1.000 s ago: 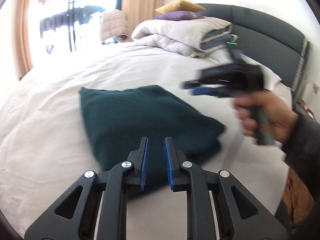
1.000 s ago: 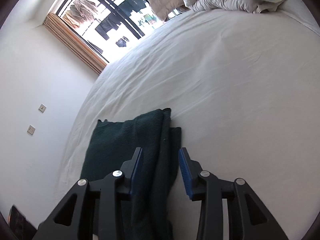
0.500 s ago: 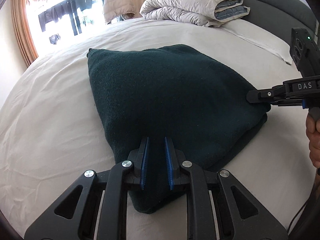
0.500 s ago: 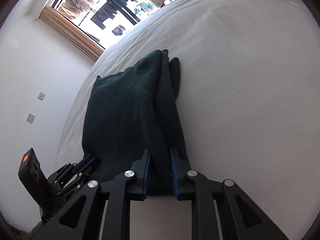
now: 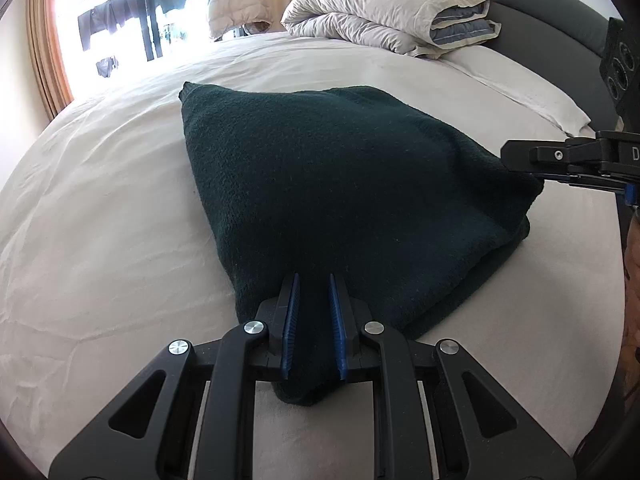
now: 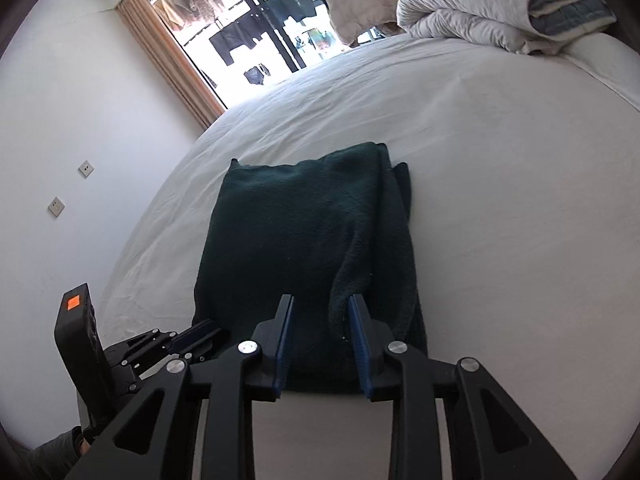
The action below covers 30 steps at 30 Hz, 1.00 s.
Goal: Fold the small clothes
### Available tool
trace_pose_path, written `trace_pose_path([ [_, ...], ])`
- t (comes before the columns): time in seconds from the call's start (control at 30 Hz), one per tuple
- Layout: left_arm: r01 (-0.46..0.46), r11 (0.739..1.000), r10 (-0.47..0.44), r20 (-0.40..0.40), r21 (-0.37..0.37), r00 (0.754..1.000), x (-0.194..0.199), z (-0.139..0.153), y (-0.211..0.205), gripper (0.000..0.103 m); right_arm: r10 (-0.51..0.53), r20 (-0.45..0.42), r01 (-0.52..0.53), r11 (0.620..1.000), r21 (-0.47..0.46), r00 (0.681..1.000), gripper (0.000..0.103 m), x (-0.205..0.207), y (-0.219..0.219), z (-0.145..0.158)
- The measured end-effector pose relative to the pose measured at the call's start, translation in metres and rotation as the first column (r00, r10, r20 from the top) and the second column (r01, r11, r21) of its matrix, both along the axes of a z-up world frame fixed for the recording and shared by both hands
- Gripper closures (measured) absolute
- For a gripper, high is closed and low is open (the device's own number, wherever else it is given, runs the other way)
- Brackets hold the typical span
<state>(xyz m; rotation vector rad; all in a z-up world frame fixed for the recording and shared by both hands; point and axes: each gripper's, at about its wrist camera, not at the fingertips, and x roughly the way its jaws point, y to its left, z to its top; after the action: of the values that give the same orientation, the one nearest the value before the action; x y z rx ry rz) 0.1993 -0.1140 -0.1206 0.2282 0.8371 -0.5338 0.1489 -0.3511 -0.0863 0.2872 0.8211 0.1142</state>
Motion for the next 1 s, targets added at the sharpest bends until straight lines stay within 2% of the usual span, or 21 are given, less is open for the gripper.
trace_pose_path([
  [0.07,0.000,1.000,0.000,-0.001,0.000,1.000,-0.001,0.001,0.000,0.088,-0.010,-0.043,0.008,0.999,-0.034,0.999,0.070,0.006,-0.003,-0.013],
  [0.13,0.000,1.000,0.000,-0.003,0.001,1.000,-0.001,0.004,0.000,0.088,-0.082,-0.097,0.070,0.991,-0.117,0.992,0.072,0.006,-0.010,-0.026],
  [0.17,0.002,1.000,-0.002,-0.004,0.001,1.000,0.000,0.003,-0.001,0.088,-0.089,-0.089,0.082,0.993,-0.085,0.992,0.084,0.001,-0.019,-0.028],
  [0.23,0.002,1.000,-0.002,-0.002,0.005,1.000,-0.001,0.003,-0.002,0.088,-0.128,-0.076,0.127,0.992,-0.015,0.989,0.085,-0.009,-0.035,-0.026],
  [0.3,0.001,1.000,-0.001,0.002,0.010,1.000,-0.002,0.003,-0.003,0.088,-0.204,-0.065,0.199,0.977,-0.075,0.977,0.071,-0.018,-0.040,-0.018],
  [0.33,-0.001,1.000,0.001,0.002,0.010,1.000,-0.001,0.002,-0.004,0.088,-0.240,-0.045,0.235,0.968,-0.084,0.970,0.059,-0.022,-0.043,-0.013],
  [0.4,-0.004,1.000,0.004,-0.004,0.004,1.000,0.000,0.002,-0.003,0.088,-0.259,-0.021,0.258,0.966,-0.038,0.966,0.058,-0.027,-0.045,-0.005],
  [0.47,-0.004,1.000,0.004,-0.005,0.005,1.000,0.000,0.001,-0.004,0.088,-0.197,0.020,0.197,0.980,0.006,0.980,0.058,-0.027,-0.034,0.002],
  [0.53,-0.005,1.000,0.005,-0.001,0.013,1.000,-0.001,0.001,-0.006,0.088,-0.116,0.046,0.116,0.993,0.005,0.992,0.059,-0.020,-0.016,0.009],
  [0.63,-0.008,1.000,0.008,-0.001,0.015,1.000,-0.001,0.001,-0.007,0.088,-0.018,0.041,0.019,1.000,-0.016,0.999,0.064,-0.006,0.007,0.007],
  [0.7,-0.008,1.000,0.008,-0.002,0.014,1.000,-0.001,0.001,-0.008,0.088,0.009,0.004,-0.009,1.000,-0.011,1.000,0.069,0.006,0.012,-0.004],
  [0.8,-0.008,1.000,0.008,-0.003,0.010,1.000,-0.001,0.001,-0.008,0.088,-0.017,-0.084,0.018,1.000,0.001,0.996,0.076,0.013,0.006,-0.029],
  [0.87,-0.008,1.000,0.008,-0.003,0.011,1.000,-0.001,0.001,-0.008,0.088,-0.032,-0.069,0.032,0.999,-0.011,0.997,0.100,0.008,-0.001,-0.038],
  [1.0,-0.008,1.000,0.008,-0.004,0.008,1.000,-0.001,0.001,-0.009,0.088,-0.037,-0.053,0.041,0.996,0.076,0.998,0.103,0.003,-0.017,-0.047],
])
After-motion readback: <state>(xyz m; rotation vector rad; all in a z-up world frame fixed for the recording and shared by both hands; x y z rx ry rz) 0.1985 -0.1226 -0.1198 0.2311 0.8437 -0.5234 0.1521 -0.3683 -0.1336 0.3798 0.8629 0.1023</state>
